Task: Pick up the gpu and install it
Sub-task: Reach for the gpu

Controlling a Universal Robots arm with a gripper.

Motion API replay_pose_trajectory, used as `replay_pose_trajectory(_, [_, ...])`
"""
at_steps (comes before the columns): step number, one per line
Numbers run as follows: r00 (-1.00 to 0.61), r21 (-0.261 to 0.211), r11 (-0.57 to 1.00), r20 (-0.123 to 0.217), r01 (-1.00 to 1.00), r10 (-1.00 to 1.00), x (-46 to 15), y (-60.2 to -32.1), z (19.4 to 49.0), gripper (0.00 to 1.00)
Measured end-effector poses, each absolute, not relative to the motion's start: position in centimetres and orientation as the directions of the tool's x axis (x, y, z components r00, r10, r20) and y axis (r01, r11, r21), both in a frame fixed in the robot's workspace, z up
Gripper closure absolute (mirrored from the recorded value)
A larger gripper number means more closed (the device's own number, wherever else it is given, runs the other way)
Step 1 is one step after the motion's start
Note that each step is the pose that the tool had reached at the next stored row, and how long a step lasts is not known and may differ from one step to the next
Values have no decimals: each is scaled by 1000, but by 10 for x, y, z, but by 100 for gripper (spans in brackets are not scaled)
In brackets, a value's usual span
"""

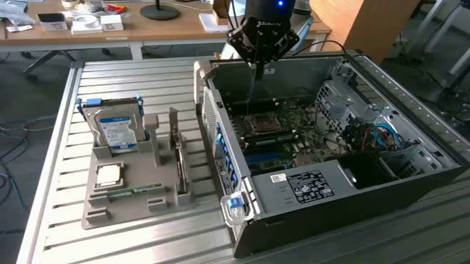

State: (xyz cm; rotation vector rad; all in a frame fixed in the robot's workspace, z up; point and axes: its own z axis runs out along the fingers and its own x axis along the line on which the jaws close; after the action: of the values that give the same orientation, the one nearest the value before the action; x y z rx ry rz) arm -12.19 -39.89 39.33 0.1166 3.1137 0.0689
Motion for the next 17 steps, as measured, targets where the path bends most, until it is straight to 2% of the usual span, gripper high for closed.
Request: replay_pose_trajectory(17, [-997,45,996,-23,74,75,-127,-399,393,89])
